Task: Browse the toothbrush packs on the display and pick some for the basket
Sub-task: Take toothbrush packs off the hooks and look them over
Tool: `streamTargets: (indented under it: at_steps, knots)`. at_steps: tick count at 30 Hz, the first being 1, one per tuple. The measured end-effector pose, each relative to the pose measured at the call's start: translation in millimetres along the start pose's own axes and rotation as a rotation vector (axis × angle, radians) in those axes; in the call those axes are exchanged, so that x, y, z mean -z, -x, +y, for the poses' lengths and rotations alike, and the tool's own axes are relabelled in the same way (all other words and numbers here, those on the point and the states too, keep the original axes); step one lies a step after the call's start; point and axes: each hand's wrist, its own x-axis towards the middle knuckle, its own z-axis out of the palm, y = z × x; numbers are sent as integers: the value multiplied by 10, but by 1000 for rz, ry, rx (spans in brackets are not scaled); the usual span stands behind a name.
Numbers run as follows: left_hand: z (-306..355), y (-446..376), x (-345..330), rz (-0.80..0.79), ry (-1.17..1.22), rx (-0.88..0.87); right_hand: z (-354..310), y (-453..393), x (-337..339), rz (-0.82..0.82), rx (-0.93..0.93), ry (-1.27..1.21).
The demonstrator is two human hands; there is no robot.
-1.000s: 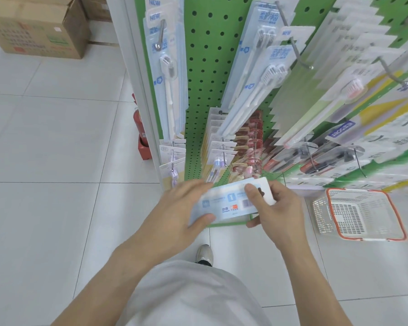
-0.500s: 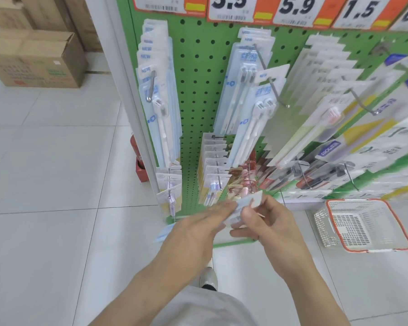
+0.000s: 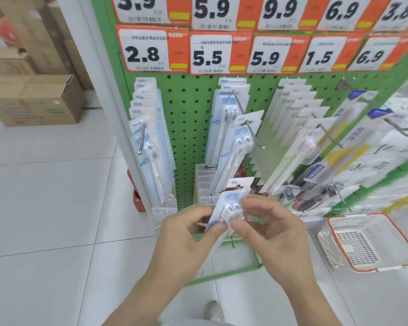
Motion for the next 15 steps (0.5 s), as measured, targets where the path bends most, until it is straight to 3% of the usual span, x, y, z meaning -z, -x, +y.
streamTargets:
  at_steps: [9,15]
  knots:
    - [357,-64,-102,70,-95,-208,-191,-30,-59,222,394,38]
    - [461,-119,-179,107,-49,-257,-300,-107,-49,291,452,139]
